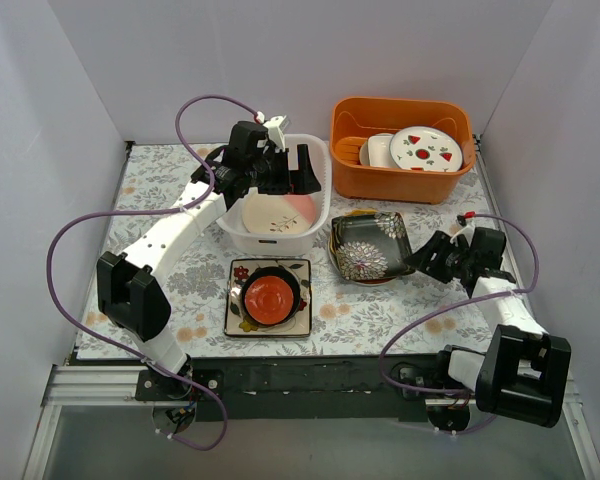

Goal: Place the plates into the plastic bin on the countertop
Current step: Pick up the plate at the center of the board.

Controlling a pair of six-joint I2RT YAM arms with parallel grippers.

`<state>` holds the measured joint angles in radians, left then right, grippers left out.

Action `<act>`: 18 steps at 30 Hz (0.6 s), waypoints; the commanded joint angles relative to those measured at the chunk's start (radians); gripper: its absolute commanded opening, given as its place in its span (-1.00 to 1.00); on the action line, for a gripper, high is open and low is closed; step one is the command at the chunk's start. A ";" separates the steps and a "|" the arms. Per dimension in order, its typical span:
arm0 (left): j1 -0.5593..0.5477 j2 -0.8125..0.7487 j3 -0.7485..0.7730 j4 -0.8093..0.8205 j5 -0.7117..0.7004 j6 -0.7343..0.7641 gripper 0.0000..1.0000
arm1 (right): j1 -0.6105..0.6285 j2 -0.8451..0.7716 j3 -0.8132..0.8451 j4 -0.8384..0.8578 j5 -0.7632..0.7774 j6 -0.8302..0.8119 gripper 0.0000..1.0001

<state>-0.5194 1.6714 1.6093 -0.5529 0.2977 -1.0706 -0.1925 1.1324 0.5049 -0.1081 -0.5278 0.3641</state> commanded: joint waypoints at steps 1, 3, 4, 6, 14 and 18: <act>-0.002 -0.071 -0.011 -0.001 0.009 0.001 0.96 | -0.053 0.039 -0.052 0.131 -0.144 0.041 0.15; -0.002 -0.071 -0.011 -0.001 0.009 0.003 0.96 | -0.061 0.058 -0.063 0.148 -0.170 0.044 0.11; -0.002 -0.071 -0.012 -0.001 0.011 0.001 0.96 | -0.067 0.059 -0.069 0.160 -0.179 0.048 0.10; -0.002 -0.070 -0.012 0.001 0.011 0.001 0.96 | -0.074 0.050 -0.080 0.188 -0.192 0.065 0.07; -0.002 -0.068 -0.046 0.011 0.017 -0.012 0.96 | -0.084 0.073 -0.086 0.231 -0.218 0.090 -0.10; -0.002 -0.071 -0.051 0.015 0.009 -0.015 0.96 | -0.085 0.105 -0.104 0.286 -0.253 0.116 -0.16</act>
<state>-0.5194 1.6680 1.5677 -0.5468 0.3000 -1.0821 -0.2695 1.2072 0.4217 0.0906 -0.7204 0.4492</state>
